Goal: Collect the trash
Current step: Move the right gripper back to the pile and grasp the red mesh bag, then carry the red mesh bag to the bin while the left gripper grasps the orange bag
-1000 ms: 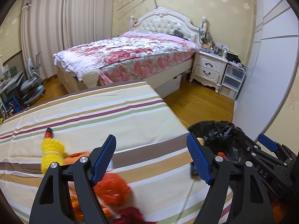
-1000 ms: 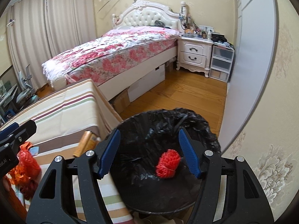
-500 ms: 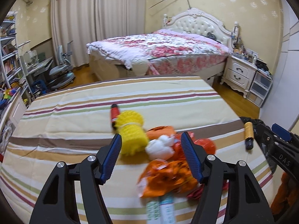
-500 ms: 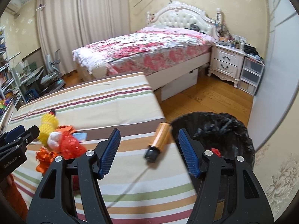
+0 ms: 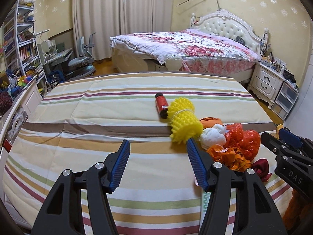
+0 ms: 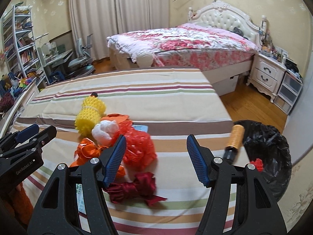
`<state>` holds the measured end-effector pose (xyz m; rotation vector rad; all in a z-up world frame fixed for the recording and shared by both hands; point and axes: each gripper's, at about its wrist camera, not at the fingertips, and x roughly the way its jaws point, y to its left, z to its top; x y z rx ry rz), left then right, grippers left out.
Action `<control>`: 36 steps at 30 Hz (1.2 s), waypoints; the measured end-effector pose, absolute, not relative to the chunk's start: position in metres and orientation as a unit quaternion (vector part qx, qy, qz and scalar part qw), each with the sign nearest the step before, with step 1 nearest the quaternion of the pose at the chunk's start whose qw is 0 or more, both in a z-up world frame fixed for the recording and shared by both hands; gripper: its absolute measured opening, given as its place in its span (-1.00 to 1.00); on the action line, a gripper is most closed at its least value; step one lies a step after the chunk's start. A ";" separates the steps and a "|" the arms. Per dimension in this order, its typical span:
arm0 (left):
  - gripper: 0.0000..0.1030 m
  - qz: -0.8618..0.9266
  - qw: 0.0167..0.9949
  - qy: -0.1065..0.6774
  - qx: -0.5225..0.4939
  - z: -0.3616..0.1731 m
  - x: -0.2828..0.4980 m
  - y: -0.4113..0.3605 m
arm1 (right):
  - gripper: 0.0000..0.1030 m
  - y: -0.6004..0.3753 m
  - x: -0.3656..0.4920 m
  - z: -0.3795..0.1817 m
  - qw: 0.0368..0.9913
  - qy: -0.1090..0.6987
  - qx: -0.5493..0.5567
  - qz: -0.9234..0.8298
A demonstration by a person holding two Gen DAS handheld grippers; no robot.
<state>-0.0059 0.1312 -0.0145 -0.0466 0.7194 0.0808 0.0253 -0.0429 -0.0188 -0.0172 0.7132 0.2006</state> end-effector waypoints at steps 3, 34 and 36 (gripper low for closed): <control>0.15 0.044 0.934 0.354 -0.027 -0.017 -0.008 0.137 | 0.21 -0.032 0.029 -0.025 0.928 0.357 -0.018 0.104; 0.25 -0.049 0.925 0.376 -0.038 -0.031 0.005 0.081 | -0.43 -0.065 0.030 -0.031 0.932 0.354 0.004 0.075; 0.07 -0.055 0.922 0.381 -0.036 -0.035 0.007 0.077 | -0.43 -0.066 0.030 -0.033 0.932 0.354 0.005 0.075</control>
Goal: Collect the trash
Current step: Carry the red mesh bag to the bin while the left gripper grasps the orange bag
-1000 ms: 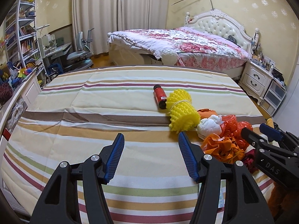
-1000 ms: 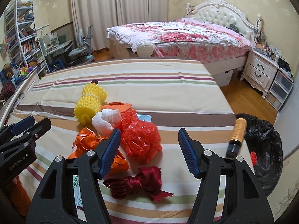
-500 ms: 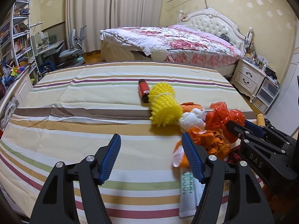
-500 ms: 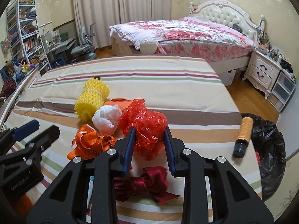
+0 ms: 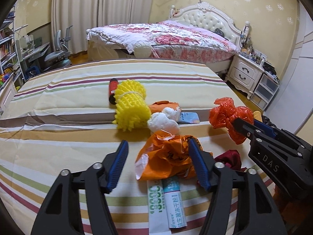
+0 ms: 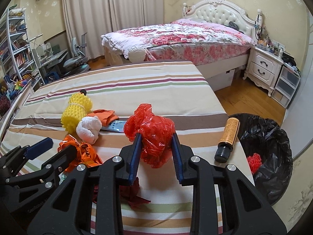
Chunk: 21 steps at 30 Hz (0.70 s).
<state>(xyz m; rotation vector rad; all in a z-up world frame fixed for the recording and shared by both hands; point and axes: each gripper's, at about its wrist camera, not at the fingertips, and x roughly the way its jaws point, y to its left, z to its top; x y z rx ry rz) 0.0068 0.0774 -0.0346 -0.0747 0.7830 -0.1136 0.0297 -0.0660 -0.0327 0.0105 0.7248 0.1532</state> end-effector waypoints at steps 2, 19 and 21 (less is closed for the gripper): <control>-0.17 -0.064 0.921 0.383 -0.037 -0.037 0.008 0.076 | -0.43 -0.067 0.030 -0.034 0.932 0.355 0.007 0.076; -0.38 -0.073 0.940 0.331 -0.037 -0.005 0.001 0.067 | -0.43 -0.117 0.036 -0.040 0.933 0.358 0.034 0.019; -0.38 -0.080 0.940 0.331 -0.035 -0.003 0.005 0.061 | -0.43 -0.128 0.036 -0.040 0.933 0.357 0.037 0.005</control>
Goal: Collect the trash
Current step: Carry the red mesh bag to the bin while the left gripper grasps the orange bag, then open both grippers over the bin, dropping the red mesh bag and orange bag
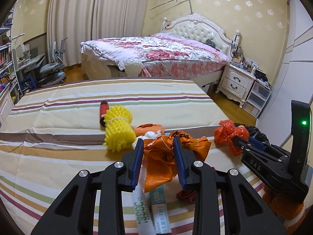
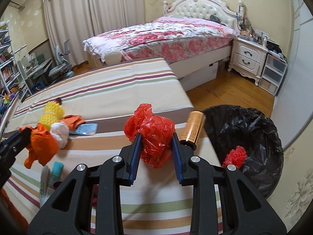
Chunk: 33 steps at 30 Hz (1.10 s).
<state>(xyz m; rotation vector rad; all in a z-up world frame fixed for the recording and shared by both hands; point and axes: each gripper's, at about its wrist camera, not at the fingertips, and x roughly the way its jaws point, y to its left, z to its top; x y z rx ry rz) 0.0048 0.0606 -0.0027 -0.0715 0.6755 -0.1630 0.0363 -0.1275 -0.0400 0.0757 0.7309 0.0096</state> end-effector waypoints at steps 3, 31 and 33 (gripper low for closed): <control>-0.38 -0.092 0.937 0.335 -0.034 -0.001 0.013 0.048 | -0.43 -0.146 0.036 -0.040 0.934 0.355 0.042 -0.017; -0.38 -0.204 0.919 0.335 0.050 -0.023 0.069 -0.140 | -0.43 -0.280 0.026 -0.049 0.922 0.332 0.089 -0.177; -0.38 -0.205 0.917 0.337 0.051 -0.025 0.073 -0.142 | -0.43 -0.284 0.027 -0.050 0.921 0.332 0.092 -0.180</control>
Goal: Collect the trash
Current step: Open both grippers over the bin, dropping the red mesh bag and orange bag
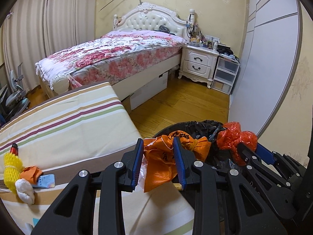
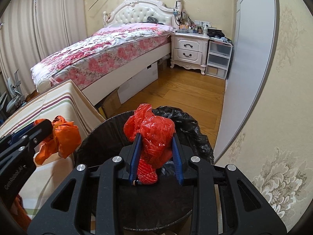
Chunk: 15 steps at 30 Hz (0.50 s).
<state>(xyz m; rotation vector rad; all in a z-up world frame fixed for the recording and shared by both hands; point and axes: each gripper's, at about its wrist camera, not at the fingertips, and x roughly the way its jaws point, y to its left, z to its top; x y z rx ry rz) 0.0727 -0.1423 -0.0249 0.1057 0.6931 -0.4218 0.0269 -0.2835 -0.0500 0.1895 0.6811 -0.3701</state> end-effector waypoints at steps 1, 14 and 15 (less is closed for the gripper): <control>-0.38 -0.206 0.916 0.339 0.052 -0.027 0.075 -0.145 | -0.43 -0.284 0.027 -0.050 0.921 0.332 0.093 -0.181; -0.21 -0.208 0.913 0.341 0.078 -0.036 0.081 -0.167 | -0.17 -0.294 0.033 -0.061 0.913 0.342 0.108 -0.194; -0.03 -0.206 0.914 0.342 0.078 -0.036 0.081 -0.167 | -0.13 -0.293 0.033 -0.060 0.913 0.340 0.108 -0.196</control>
